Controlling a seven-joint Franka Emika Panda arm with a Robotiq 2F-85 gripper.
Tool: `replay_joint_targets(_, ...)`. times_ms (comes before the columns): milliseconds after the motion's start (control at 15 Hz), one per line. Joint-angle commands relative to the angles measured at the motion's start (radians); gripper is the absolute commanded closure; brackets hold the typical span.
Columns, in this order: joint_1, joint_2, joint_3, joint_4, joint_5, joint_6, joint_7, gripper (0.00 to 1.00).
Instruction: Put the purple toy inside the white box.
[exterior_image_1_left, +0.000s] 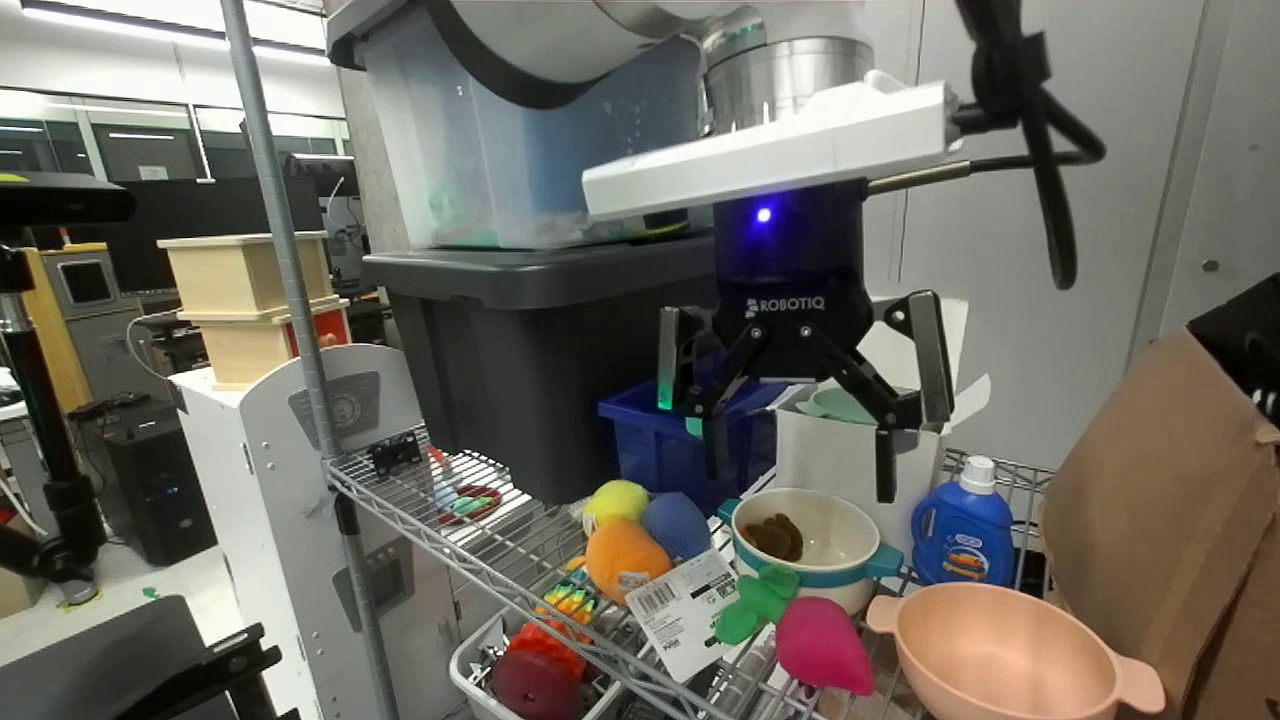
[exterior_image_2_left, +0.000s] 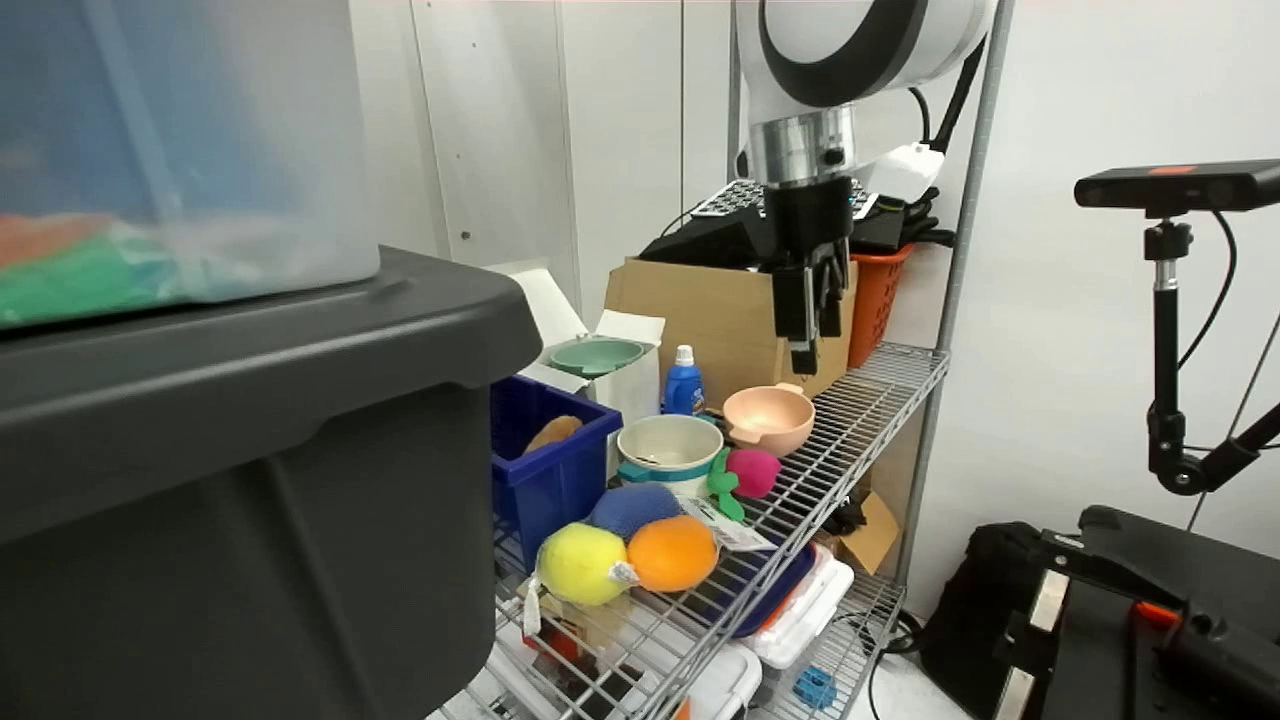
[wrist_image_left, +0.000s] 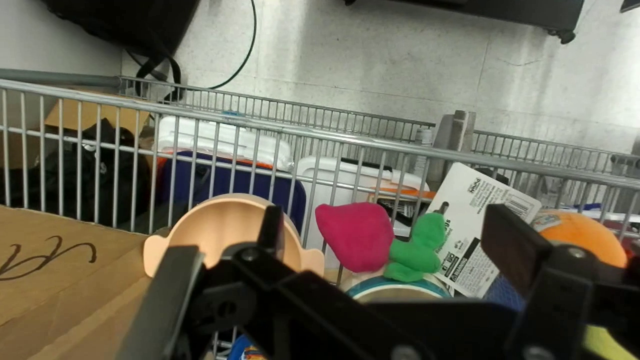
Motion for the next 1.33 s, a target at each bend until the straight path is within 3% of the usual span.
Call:
replay_joint_targets(0, 0.022, 0.048, -0.006, 0.03, -0.032, 0.031, 0.052, 0.0)
replay_joint_targets(1267, 0.082, 0.328, -0.015, 0.243, -0.05, 0.051, 0.15, 0.0)
